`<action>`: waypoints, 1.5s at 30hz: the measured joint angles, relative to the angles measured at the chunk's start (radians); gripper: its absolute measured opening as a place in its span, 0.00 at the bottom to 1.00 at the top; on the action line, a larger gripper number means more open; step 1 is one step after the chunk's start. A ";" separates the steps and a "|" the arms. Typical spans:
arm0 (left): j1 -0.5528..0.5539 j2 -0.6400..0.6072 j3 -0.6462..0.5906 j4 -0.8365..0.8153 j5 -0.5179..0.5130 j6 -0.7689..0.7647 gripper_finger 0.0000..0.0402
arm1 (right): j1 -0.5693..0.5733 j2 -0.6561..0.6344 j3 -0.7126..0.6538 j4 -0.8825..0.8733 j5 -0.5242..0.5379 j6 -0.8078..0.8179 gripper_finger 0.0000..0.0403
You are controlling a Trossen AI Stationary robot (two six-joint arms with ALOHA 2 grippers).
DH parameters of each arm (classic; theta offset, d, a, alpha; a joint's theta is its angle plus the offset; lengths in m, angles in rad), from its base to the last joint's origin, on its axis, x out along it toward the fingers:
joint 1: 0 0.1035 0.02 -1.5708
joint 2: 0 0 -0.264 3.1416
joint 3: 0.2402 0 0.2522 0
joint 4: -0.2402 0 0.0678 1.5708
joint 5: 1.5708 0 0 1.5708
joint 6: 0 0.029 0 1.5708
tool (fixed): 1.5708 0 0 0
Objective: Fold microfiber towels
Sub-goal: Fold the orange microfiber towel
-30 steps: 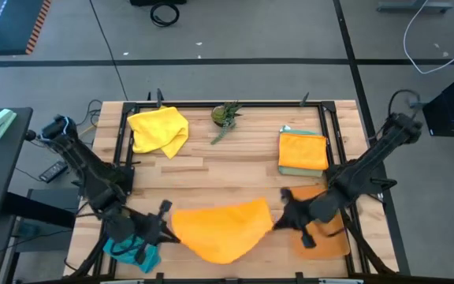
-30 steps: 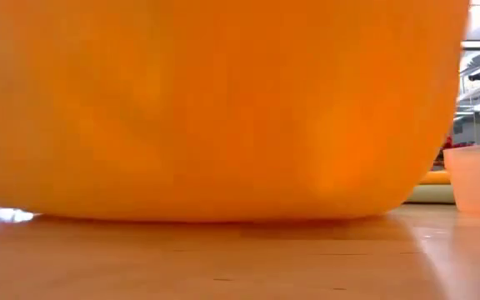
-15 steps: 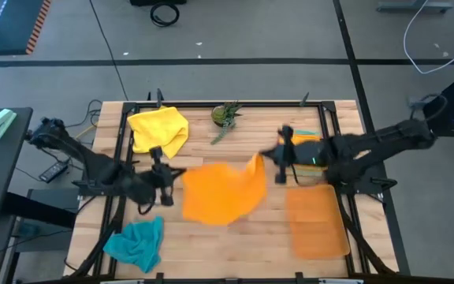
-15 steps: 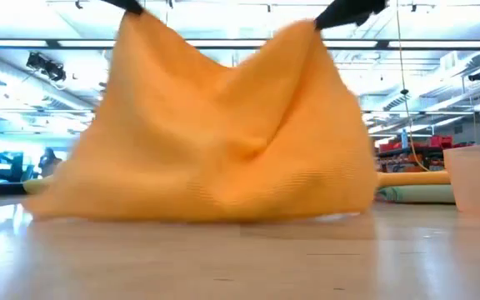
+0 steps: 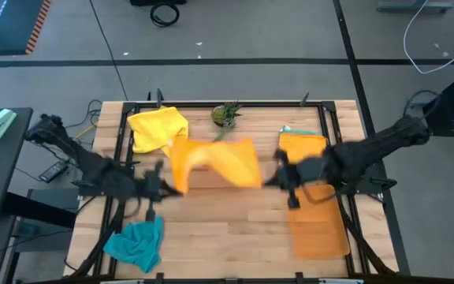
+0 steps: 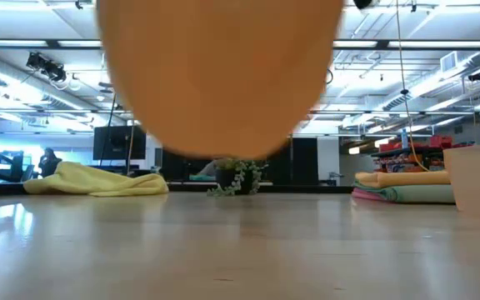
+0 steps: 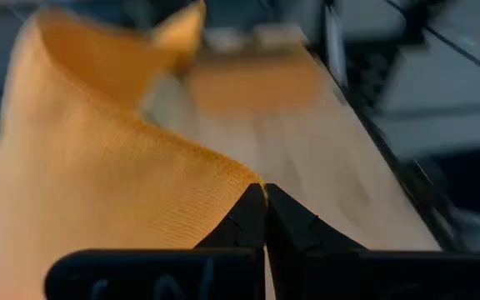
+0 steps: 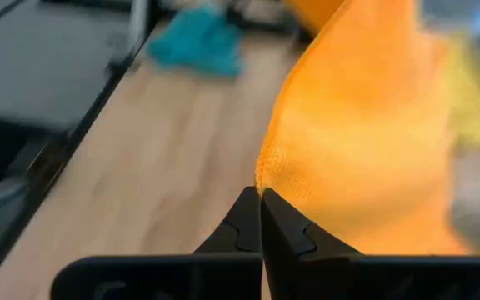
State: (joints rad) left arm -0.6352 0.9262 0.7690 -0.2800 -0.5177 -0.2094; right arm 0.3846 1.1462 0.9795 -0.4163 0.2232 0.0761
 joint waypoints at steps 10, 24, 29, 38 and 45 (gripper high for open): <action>-0.228 0.293 -0.434 0.699 0.060 -0.391 0.01 | 0.273 0.335 -0.397 0.641 0.007 0.512 0.00; -0.251 0.295 -0.387 0.816 0.058 -0.335 0.03 | 0.293 0.280 -0.286 0.464 -0.103 0.621 0.00; -0.248 0.293 -0.386 0.659 0.048 -0.417 0.02 | 0.299 0.225 -0.286 0.362 0.010 0.610 0.00; -0.164 0.289 -0.387 0.287 -0.154 -0.592 0.01 | 0.120 0.261 -0.287 0.157 0.250 0.688 0.00; -0.090 0.289 -0.387 0.199 -0.162 -0.595 0.02 | -0.015 0.318 -0.287 0.152 0.243 0.663 0.00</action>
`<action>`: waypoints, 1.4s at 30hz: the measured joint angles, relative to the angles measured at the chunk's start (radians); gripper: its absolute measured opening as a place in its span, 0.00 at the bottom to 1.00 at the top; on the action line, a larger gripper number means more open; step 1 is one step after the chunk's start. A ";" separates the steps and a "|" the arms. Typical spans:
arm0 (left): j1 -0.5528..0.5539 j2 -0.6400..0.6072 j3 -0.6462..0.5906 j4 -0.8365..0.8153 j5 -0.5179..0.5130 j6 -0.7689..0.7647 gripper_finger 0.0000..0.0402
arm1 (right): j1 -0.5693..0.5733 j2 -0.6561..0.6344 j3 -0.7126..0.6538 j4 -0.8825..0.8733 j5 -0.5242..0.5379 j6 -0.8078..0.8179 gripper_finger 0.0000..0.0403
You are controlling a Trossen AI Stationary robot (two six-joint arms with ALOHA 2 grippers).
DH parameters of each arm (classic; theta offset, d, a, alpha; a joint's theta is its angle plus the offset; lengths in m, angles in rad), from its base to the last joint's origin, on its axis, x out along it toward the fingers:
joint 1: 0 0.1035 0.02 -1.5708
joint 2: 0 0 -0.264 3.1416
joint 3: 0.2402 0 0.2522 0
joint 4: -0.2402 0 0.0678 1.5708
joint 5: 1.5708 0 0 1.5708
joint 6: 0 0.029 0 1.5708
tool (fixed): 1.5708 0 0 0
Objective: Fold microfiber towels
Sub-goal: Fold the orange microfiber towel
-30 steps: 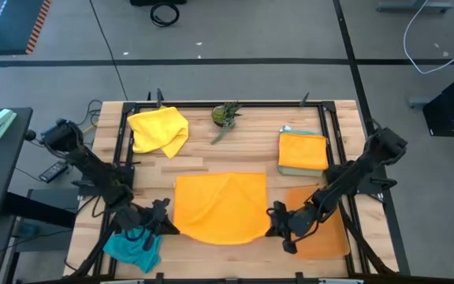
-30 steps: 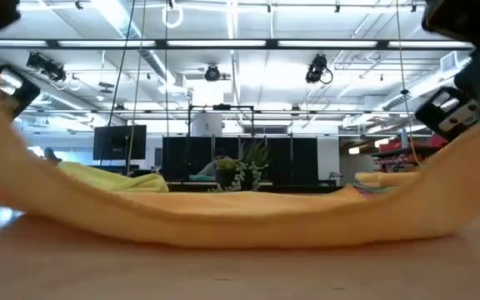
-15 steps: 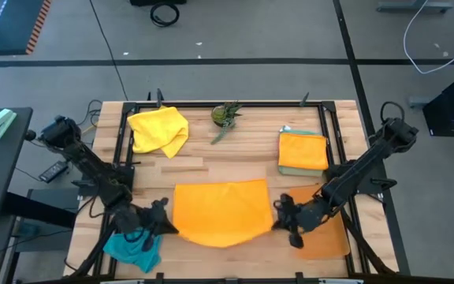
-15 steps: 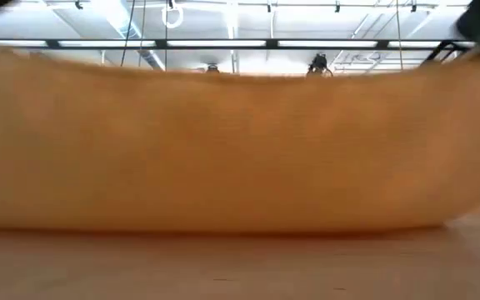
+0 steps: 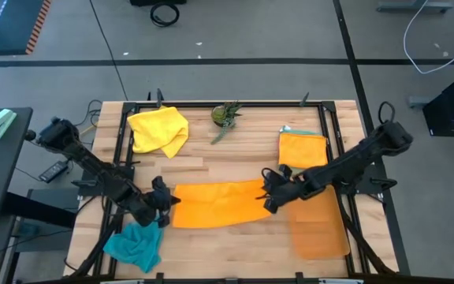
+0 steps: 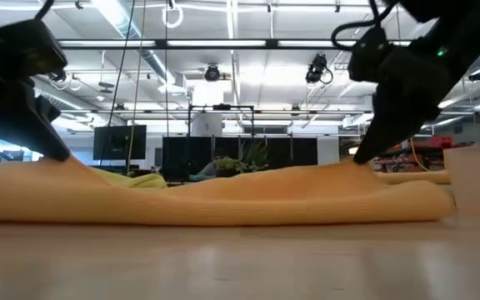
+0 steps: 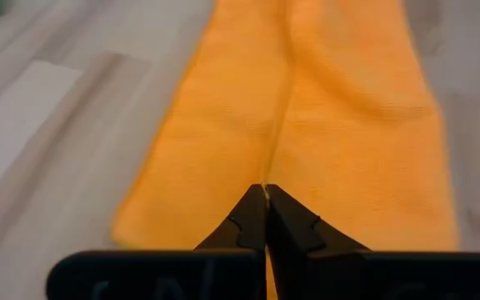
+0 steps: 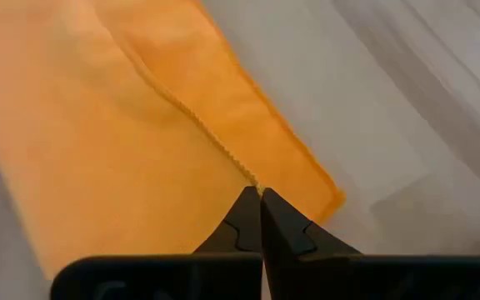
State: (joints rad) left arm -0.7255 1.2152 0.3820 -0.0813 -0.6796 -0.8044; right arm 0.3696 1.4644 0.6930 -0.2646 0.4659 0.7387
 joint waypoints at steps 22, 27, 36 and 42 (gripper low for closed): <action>0.120 -0.013 0.000 -0.116 -0.058 0.040 0.02 | -0.147 0.009 0.000 -0.094 0.004 -0.017 0.00; 0.134 -0.013 0.000 -0.128 -0.049 0.065 0.01 | -0.147 0.009 0.000 -0.095 0.006 -0.015 0.00; 0.136 -0.013 0.000 -0.185 -0.047 0.027 0.01 | -0.180 0.009 0.000 -0.098 0.027 -0.010 0.00; 0.178 -0.013 0.000 -0.180 -0.047 0.031 0.10 | -0.193 0.009 -0.001 -0.090 0.027 -0.043 0.04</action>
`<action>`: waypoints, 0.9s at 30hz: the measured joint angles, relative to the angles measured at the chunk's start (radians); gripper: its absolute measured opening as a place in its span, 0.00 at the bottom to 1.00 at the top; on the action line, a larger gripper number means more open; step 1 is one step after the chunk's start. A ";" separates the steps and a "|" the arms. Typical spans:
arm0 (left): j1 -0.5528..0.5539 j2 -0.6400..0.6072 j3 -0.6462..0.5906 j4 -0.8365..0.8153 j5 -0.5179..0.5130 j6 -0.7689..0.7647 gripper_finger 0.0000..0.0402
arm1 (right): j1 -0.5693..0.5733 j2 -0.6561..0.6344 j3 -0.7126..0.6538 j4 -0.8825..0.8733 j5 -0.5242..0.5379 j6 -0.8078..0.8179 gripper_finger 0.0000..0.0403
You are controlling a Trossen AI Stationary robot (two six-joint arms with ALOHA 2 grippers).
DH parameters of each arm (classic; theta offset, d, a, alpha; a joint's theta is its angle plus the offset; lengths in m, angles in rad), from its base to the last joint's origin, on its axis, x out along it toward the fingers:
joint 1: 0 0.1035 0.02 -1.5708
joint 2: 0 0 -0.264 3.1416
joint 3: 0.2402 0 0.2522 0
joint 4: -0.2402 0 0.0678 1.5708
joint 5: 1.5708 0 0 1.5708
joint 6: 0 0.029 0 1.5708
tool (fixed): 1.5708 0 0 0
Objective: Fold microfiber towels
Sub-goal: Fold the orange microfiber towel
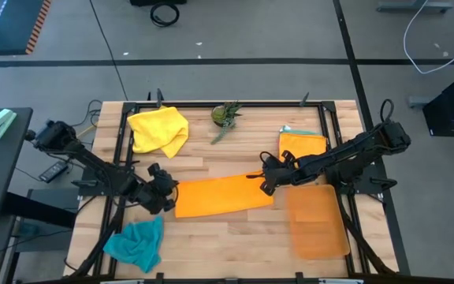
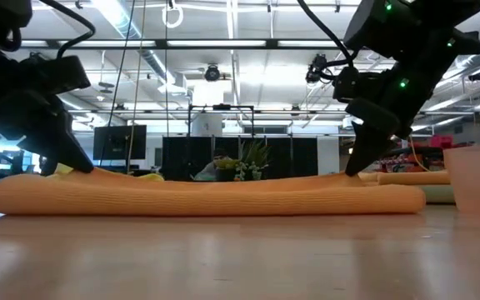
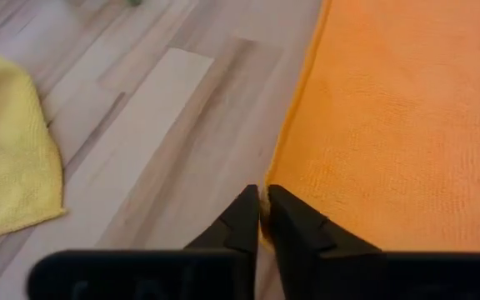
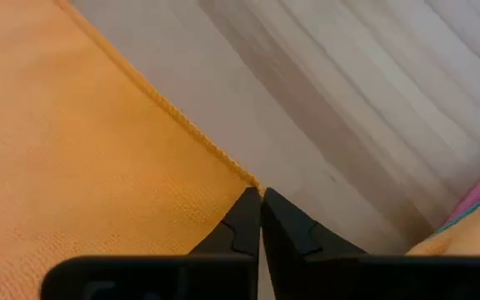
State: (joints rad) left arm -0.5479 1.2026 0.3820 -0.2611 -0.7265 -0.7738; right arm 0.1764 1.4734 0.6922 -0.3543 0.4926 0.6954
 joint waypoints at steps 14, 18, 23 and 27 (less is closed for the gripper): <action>0.037 -0.022 0.014 -0.004 0.000 0.091 0.35 | -0.048 -0.034 0.008 0.000 0.010 -0.066 0.41; 0.037 -0.046 0.077 -0.004 -0.003 0.200 0.36 | -0.051 -0.092 0.035 0.001 0.006 -0.101 0.46; 0.058 -0.053 0.176 -0.033 -0.003 0.332 0.34 | -0.049 -0.148 0.084 0.002 0.005 -0.134 0.47; 0.077 -0.051 0.204 -0.006 -0.002 0.341 0.33 | -0.018 -0.158 0.102 0.016 -0.022 -0.103 0.47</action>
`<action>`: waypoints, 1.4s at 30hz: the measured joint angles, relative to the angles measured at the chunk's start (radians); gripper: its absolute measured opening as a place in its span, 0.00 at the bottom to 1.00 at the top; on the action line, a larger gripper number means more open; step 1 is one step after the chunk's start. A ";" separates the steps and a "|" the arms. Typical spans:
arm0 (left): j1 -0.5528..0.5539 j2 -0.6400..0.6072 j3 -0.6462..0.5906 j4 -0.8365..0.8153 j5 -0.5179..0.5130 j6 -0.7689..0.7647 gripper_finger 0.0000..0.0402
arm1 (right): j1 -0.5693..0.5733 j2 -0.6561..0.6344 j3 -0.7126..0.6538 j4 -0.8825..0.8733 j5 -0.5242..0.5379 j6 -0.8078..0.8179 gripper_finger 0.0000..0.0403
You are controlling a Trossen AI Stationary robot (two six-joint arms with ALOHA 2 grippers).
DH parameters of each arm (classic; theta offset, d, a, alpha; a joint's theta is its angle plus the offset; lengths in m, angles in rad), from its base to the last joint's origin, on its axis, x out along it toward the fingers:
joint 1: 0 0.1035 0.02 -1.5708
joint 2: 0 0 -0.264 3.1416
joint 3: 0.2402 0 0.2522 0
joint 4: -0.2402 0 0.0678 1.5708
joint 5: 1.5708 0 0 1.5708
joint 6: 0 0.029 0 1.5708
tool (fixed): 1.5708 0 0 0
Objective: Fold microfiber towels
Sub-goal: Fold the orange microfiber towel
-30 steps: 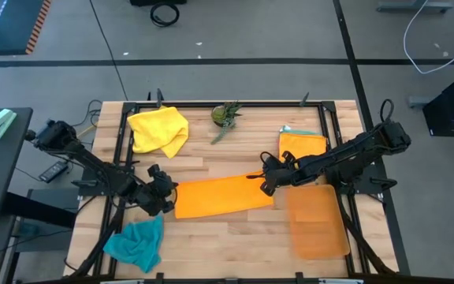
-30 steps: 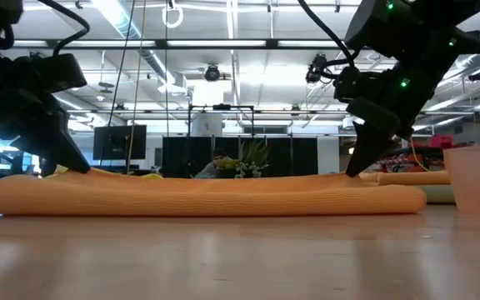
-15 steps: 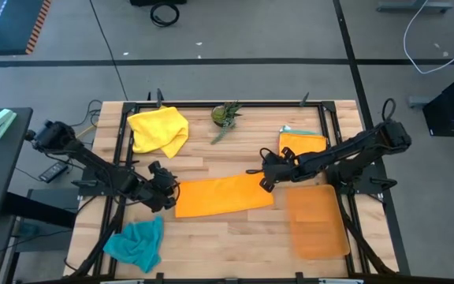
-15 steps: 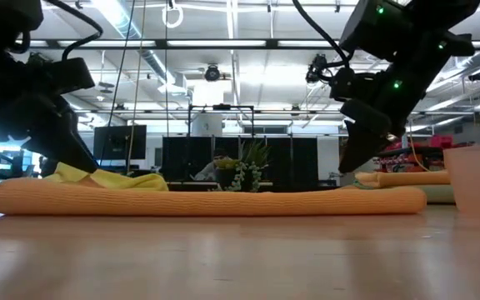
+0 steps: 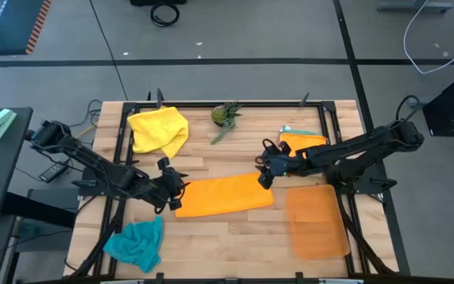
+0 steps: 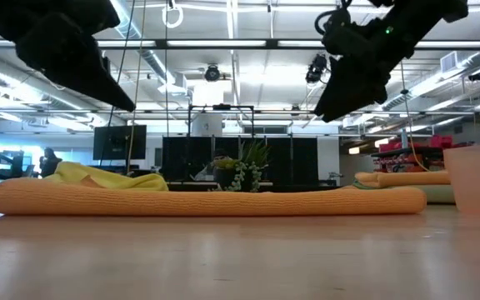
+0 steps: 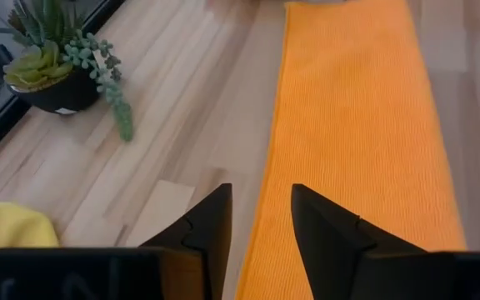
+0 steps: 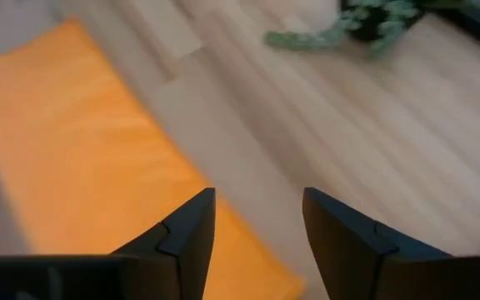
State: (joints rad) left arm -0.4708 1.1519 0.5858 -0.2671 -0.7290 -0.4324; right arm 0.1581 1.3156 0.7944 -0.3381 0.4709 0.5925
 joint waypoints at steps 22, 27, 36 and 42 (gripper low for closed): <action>0.137 0.235 -0.173 0.175 0.382 -0.188 0.03 | 0.090 0.400 0.003 0.083 -0.084 0.132 0.01; 0.097 0.265 -0.150 0.162 0.361 -0.263 0.02 | -0.074 0.383 0.042 0.036 -0.085 -0.088 0.01; -0.063 0.233 0.181 0.051 0.368 -0.141 0.02 | -0.296 0.356 0.236 -0.069 -0.064 -0.396 0.01; -0.069 0.241 0.336 -0.138 0.201 -0.021 0.01 | -0.135 0.294 0.279 -0.145 -0.079 -0.321 0.01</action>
State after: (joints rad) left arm -0.5400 1.3927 0.9219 -0.4049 -0.5281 -0.4537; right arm 0.0235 1.6098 1.0734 -0.4836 0.3923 0.2715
